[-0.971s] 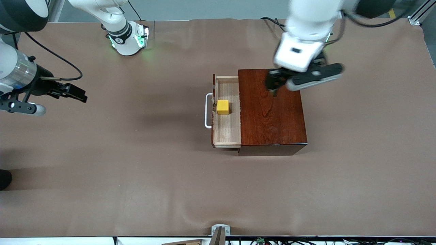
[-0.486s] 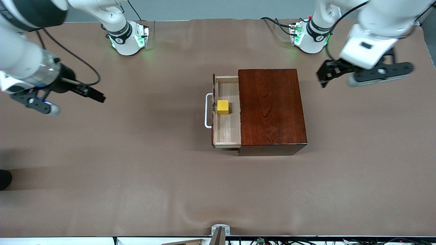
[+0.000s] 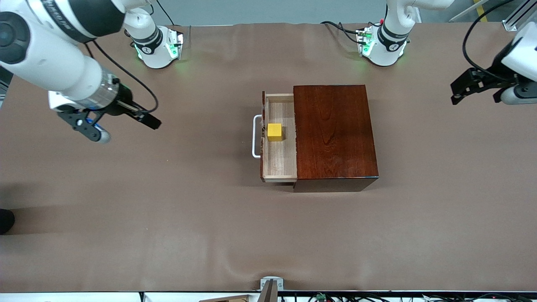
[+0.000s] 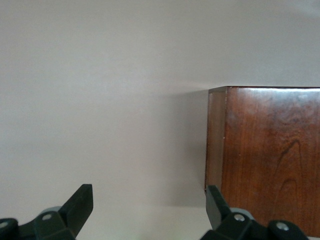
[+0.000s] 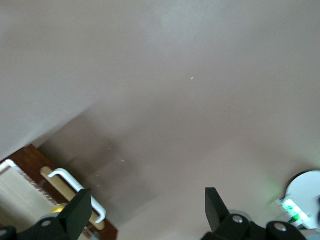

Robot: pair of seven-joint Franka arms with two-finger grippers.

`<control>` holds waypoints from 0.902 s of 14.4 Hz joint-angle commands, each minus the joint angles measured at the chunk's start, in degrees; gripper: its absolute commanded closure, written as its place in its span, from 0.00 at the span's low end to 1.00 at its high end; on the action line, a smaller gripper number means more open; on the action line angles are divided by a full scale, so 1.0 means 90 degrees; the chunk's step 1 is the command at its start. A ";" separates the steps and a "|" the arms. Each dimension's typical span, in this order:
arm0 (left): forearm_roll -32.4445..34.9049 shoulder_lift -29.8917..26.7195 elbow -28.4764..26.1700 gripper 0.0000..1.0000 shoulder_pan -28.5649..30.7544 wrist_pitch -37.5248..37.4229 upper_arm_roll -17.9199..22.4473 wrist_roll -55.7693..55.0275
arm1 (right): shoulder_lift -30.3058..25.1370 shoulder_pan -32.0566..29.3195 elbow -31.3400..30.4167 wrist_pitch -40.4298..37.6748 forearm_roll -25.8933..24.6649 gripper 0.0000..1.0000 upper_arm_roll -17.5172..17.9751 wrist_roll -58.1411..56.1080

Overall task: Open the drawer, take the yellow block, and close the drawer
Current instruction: 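Reach the right gripper over the open drawer toward the yellow cube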

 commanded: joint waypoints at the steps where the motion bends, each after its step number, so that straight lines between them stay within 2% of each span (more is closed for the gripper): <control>1: -0.0075 -0.0127 -0.0093 0.00 0.0164 -0.0013 -0.0069 0.0128 | 0.0208 0.0364 0.0067 0.0190 0.0159 0.00 -0.0049 0.0885; 7: -0.0094 -0.0088 -0.0123 0.00 0.0183 0.0074 -0.0059 0.0128 | 0.0706 0.1262 0.0086 0.0785 0.0110 0.00 -0.0059 0.2828; 9: -0.0123 -0.0087 -0.0152 0.00 0.0377 0.0084 -0.0166 0.0128 | 0.0950 0.1564 0.0242 0.0999 0.0052 0.00 -0.0069 0.3550; 11: -0.0357 -0.0097 -0.0327 0.00 0.1048 0.0104 -0.0836 0.0119 | 0.1204 0.1790 0.0418 0.1195 0.0061 0.00 -0.0069 0.4224; 13: -0.0378 -0.0126 -0.0445 0.00 0.1384 0.0172 -0.1268 0.0119 | 0.1536 0.1868 0.0739 0.1284 0.0091 0.00 -0.0059 0.4811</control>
